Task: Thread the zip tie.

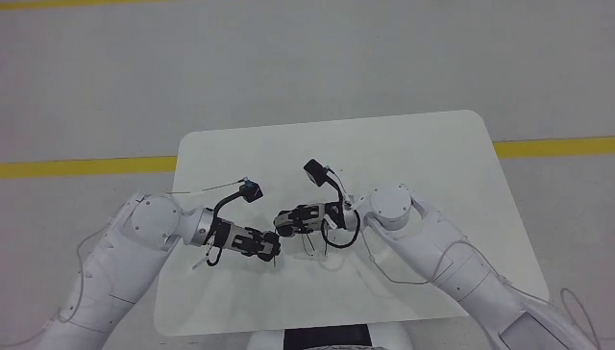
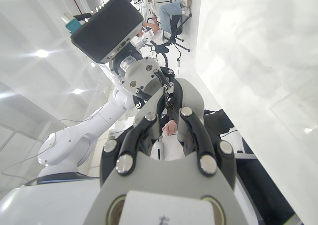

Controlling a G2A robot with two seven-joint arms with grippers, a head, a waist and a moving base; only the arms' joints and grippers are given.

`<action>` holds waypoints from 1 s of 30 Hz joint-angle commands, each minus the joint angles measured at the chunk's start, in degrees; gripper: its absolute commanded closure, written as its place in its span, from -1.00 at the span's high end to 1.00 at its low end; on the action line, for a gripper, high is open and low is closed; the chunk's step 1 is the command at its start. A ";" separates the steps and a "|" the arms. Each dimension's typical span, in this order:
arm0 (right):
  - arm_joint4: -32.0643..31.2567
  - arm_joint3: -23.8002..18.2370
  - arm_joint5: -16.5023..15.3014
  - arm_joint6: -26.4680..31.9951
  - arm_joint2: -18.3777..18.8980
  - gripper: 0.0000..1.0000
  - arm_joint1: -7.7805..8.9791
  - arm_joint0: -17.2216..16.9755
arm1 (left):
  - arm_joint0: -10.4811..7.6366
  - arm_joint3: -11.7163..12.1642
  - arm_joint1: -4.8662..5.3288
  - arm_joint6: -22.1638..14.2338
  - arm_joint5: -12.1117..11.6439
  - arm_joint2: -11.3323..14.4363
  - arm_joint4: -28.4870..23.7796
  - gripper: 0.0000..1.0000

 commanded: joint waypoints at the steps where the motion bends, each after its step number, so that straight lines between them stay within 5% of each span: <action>1: -0.05 0.05 0.06 0.06 -0.09 -0.80 -0.04 0.07 | 0.00 0.00 0.00 0.00 0.00 0.00 0.00 -1.00; 5: -0.18 0.24 0.11 0.10 -0.27 -1.00 -0.12 0.26 | 0.00 0.00 0.00 0.00 0.00 0.00 0.00 -1.00; 18: -0.62 0.14 0.01 -0.57 0.09 -1.00 -0.06 -0.11 | 0.00 0.00 0.00 0.00 0.00 0.00 0.00 -1.00; 22: -0.72 -0.05 0.05 -0.88 0.48 -1.00 0.05 -0.41 | 0.00 0.00 0.00 0.00 0.00 0.00 0.00 0.86; 23: -0.72 -0.11 0.04 -1.02 0.63 -1.00 0.09 -0.52 | 0.00 0.00 0.00 0.00 0.00 0.00 0.00 1.00; 30: -0.58 -0.64 -0.04 -2.71 3.32 -1.00 0.80 -2.06 | 0.00 0.00 0.00 0.00 0.00 0.00 0.00 1.00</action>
